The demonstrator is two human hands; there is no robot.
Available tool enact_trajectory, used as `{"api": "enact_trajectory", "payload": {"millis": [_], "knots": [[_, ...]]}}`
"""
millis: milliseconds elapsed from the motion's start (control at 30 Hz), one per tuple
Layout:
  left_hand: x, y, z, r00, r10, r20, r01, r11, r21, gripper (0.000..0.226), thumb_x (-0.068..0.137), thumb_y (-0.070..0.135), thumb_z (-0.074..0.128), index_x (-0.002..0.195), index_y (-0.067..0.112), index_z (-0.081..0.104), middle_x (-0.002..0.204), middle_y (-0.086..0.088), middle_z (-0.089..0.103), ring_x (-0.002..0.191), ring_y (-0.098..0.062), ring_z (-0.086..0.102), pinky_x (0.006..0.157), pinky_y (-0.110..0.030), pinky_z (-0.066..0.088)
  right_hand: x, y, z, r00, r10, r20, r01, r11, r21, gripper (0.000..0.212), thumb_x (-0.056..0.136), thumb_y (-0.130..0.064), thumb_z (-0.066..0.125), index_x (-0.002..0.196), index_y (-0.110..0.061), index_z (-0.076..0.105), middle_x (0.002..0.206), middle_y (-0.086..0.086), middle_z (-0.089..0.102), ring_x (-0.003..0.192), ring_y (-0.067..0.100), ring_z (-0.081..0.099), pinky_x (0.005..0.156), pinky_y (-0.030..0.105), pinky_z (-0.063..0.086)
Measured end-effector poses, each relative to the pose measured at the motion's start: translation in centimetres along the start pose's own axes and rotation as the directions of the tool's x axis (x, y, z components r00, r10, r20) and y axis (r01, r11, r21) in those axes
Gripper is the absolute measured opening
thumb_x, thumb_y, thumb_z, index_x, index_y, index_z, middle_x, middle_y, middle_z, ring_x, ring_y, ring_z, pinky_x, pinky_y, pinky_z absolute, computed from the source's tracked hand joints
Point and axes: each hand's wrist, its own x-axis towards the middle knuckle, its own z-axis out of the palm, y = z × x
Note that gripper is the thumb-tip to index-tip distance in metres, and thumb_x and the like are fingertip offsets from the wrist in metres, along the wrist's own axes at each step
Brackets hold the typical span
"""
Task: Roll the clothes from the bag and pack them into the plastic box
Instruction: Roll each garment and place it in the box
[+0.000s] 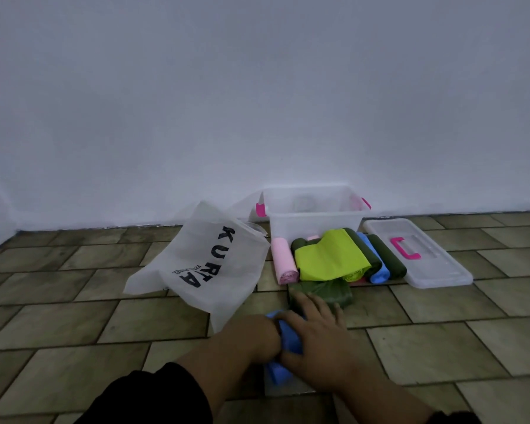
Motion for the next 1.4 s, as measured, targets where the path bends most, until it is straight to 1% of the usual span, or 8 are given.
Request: {"api": "enact_trajectory", "payload": {"millis": [167, 300, 533, 700, 933, 1100, 1267, 1400], "knots": [[0.2, -0.4, 0.7, 0.999, 0.022, -0.025, -0.022, 1.000, 0.009, 0.036, 0.099, 0.014, 0.040, 0.131, 0.001, 0.050, 0.129, -0.017, 0.057, 0.116, -0.029, 0.054, 0.099, -0.034, 0.039, 4.0, 0.9, -0.5, 0.999, -0.038, 0.028, 0.039, 0.998, -0.052, 0.052, 0.084, -0.056, 0.028, 0.131, -0.042, 0.047, 0.158, -0.014, 0.014, 0.146, 0.020, 0.004, 0.112, 0.062, 0.000], [0.5, -0.6, 1.2, 0.999, -0.006, -0.046, 0.004, 1.000, -0.026, 0.044, 0.101, 0.022, 0.035, 0.143, 0.009, 0.037, 0.136, -0.016, 0.051, 0.122, -0.028, 0.051, 0.104, -0.036, 0.039, 5.1, 2.4, -0.2, 0.986, 0.084, 0.145, -0.066, 0.991, -0.120, 0.054, 0.090, -0.063, 0.020, 0.129, -0.040, 0.050, 0.158, -0.010, 0.017, 0.145, 0.025, 0.010, 0.110, 0.063, 0.006], [0.7, -0.9, 1.5, 0.999, -0.023, -0.047, 0.020, 0.999, -0.051, 0.051, 0.102, 0.025, 0.028, 0.151, 0.014, 0.022, 0.156, -0.011, 0.027, 0.139, -0.028, 0.034, 0.113, -0.039, 0.028, 4.1, 6.6, -1.2, 0.958, 0.259, 0.124, -0.248, 0.964, -0.094, 0.051, 0.090, -0.065, 0.026, 0.130, -0.042, 0.048, 0.157, -0.007, 0.019, 0.143, 0.026, 0.016, 0.112, 0.054, 0.017], [0.5, -0.7, 1.6, 0.998, -0.048, -0.051, 0.046, 0.998, -0.048, 0.051, 0.100, 0.028, 0.033, 0.150, 0.018, 0.025, 0.151, -0.012, 0.036, 0.134, -0.026, 0.041, 0.112, -0.038, 0.033, 1.9, 4.2, -1.8, 0.983, 0.169, -0.076, -0.166, 0.985, 0.033, 0.072, 0.074, -0.070, 0.044, 0.138, -0.036, 0.038, 0.152, -0.001, 0.028, 0.136, 0.023, 0.030, 0.110, 0.039, 0.032], [0.4, -0.8, -0.3, 0.997, -0.025, -0.075, 0.016, 0.992, -0.125, 0.051, 0.095, 0.023, 0.048, 0.145, 0.018, 0.038, 0.145, -0.011, 0.043, 0.130, -0.025, 0.045, 0.108, -0.034, 0.036, -1.0, -0.6, -0.4, 0.983, 0.169, 0.064, -0.178, 0.966, 0.185, 0.095, 0.055, -0.071, 0.054, 0.140, -0.040, 0.026, 0.148, -0.001, 0.026, 0.130, 0.021, 0.033, 0.099, 0.035, 0.038], [1.3, -0.7, -1.2, 0.984, 0.050, -0.169, -0.080, 0.981, -0.176, 0.035, 0.094, 0.009, 0.044, 0.127, 0.007, 0.054, 0.131, -0.014, 0.056, 0.117, -0.027, 0.054, 0.097, -0.031, 0.040, -0.2, -1.1, 1.4, 0.982, 0.180, 0.066, -0.185, 0.978, 0.094, 0.111, 0.052, -0.082, 0.052, 0.146, -0.037, 0.012, 0.156, -0.001, 0.011, 0.141, 0.021, 0.016, 0.112, 0.042, 0.027], [2.2, -0.8, -0.7, 1.000, 0.017, -0.019, -0.018, 0.997, -0.073, 0.041, 0.096, 0.007, 0.044, 0.137, 0.008, 0.046, 0.133, -0.017, 0.053, 0.119, -0.029, 0.053, 0.103, -0.035, 0.042, 0.1, -1.7, 2.8, 0.975, 0.220, -0.038, -0.216, 0.972, 0.089, 0.110, 0.047, -0.080, 0.048, 0.143, -0.040, 0.013, 0.149, 0.001, 0.021, 0.134, 0.023, 0.025, 0.102, 0.044, 0.036], [2.4, -0.8, -1.3, 0.999, 0.000, 0.037, -0.001, 1.000, 0.027, 0.036, 0.096, 0.007, 0.043, 0.131, 0.000, 0.050, 0.130, -0.021, 0.054, 0.116, -0.033, 0.054, 0.100, -0.035, 0.040, -0.1, -1.7, 2.3, 0.965, 0.216, -0.146, -0.205, 0.975, 0.090, 0.086, 0.050, -0.076, 0.047, 0.130, -0.047, 0.032, 0.141, -0.004, 0.034, 0.128, 0.021, 0.032, 0.094, 0.044, 0.036]]}}
